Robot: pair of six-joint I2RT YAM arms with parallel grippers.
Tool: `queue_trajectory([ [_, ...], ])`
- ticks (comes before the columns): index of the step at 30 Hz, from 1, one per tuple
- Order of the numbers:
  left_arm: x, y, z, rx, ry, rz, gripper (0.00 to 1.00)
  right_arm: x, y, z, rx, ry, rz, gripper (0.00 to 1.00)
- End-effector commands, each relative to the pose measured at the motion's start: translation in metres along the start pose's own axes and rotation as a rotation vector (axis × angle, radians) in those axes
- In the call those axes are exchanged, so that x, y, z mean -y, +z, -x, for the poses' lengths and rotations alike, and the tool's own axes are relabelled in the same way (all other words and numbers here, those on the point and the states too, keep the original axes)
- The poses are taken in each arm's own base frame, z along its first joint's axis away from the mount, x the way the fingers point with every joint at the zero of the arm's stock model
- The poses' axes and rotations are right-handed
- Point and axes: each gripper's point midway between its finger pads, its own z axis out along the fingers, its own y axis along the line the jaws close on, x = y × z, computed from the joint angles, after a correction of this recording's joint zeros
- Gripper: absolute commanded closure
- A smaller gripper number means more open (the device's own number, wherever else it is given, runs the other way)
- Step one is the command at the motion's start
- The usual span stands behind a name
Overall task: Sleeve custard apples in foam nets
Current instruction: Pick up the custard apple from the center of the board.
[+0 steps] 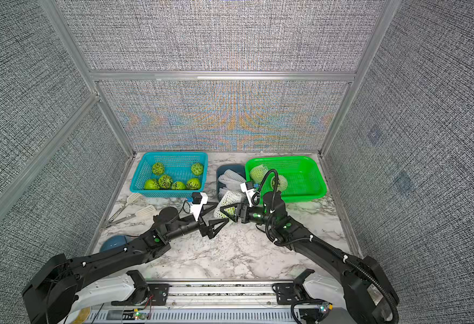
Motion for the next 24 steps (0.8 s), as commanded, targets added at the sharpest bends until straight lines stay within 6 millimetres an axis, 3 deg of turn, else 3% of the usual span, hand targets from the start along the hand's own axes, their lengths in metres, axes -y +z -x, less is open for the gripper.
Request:
queue_trajectory([
  [1, 0.007, 0.005, 0.008, 0.023, 0.002, -0.047, 0.01, -0.014, 0.001, 0.007, 0.024, -0.036, 0.050, 0.20],
  [10, 0.005, 0.009, 0.015, 0.058, 0.025, -0.038, 0.01, -0.024, 0.007, 0.002, 0.010, -0.047, 0.085, 0.20],
  [24, 0.004, 0.011, 0.019, 0.056, 0.017, -0.031, 0.30, -0.024, 0.012, 0.004, 0.018, -0.021, 0.114, 0.19],
])
